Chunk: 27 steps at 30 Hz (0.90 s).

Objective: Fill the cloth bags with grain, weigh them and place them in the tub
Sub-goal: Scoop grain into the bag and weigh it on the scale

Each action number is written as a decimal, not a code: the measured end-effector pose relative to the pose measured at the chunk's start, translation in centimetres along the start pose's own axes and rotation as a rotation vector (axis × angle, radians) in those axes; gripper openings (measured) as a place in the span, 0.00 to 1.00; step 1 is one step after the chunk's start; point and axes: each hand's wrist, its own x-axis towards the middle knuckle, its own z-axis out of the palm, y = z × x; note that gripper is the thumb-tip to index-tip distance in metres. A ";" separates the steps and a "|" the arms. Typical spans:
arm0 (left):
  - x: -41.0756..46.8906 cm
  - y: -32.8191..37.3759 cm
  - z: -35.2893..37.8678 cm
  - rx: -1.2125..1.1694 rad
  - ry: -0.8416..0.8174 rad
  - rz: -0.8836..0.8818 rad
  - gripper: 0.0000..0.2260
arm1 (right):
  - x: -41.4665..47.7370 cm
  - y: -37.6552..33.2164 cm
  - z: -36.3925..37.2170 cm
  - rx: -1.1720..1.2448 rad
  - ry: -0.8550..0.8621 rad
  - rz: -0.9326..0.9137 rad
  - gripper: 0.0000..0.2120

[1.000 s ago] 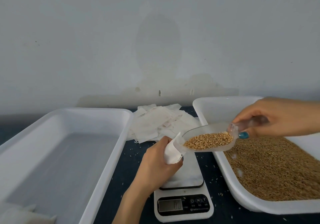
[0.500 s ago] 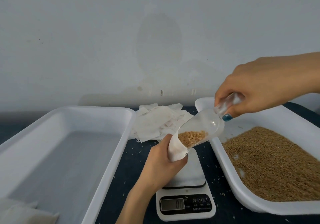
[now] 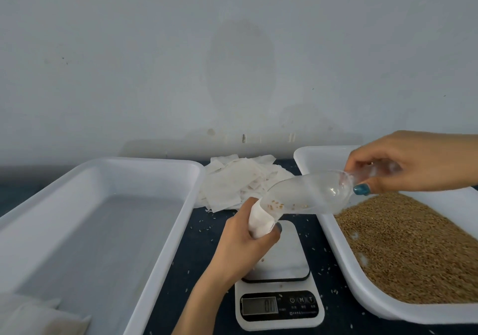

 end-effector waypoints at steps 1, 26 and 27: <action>0.0 0.1 0.0 -0.017 -0.011 0.004 0.11 | -0.3 0.8 0.8 0.082 0.000 -0.008 0.15; 0.1 1.1 -2.5 0.010 -0.075 0.031 0.18 | -4.2 6.2 12.6 0.027 0.457 0.338 0.21; 0.2 1.2 -2.6 0.143 -0.061 0.087 0.16 | -3.8 3.7 11.9 0.090 0.497 0.268 0.20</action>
